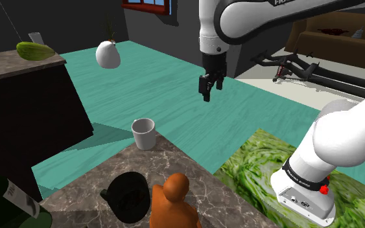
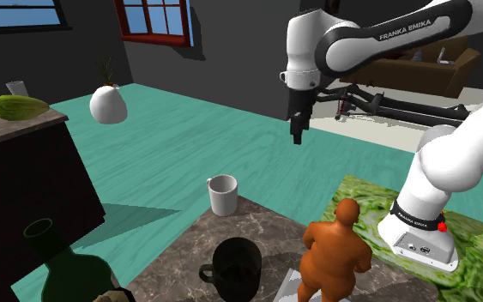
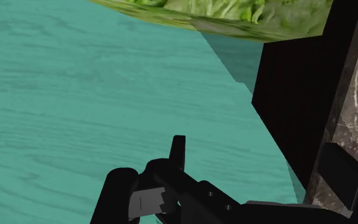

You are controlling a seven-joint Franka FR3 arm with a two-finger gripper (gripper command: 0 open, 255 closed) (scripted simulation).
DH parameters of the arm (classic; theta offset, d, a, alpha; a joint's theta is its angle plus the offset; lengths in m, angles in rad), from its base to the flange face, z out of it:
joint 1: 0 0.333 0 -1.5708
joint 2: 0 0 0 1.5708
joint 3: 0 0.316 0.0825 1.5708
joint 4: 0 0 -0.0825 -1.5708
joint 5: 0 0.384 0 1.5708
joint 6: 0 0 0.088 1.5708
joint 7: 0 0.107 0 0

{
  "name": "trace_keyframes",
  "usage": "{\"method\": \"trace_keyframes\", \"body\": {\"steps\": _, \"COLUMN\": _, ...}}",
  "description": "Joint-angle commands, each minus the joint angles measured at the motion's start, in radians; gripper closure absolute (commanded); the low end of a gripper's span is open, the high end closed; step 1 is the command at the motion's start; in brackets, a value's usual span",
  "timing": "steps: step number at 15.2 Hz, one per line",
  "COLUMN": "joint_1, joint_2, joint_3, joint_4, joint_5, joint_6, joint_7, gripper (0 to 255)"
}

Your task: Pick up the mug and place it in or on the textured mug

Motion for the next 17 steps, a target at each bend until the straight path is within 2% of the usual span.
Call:
{"method": "trace_keyframes", "body": {"steps": 1, "joint_1": 0.012, "joint_2": 0.055, "joint_3": 0.033, "joint_4": 0.026, "joint_5": 0.010, "joint_6": 0.032, "joint_7": 0.042, "gripper": 0}}
{"method": "trace_keyframes", "body": {"steps": 9, "joint_1": 0.047, "joint_2": 0.309, "joint_3": 0.147, "joint_4": 0.187, "joint_5": -0.015, "joint_6": 0.134, "joint_7": 0.206, "gripper": 0}}
{"method": "trace_keyframes", "body": {"steps": 17, "joint_1": 0.107, "joint_2": 0.597, "joint_3": 0.219, "joint_4": 0.424, "joint_5": -0.122, "joint_6": 0.175, "joint_7": 0.381, "gripper": 0}}
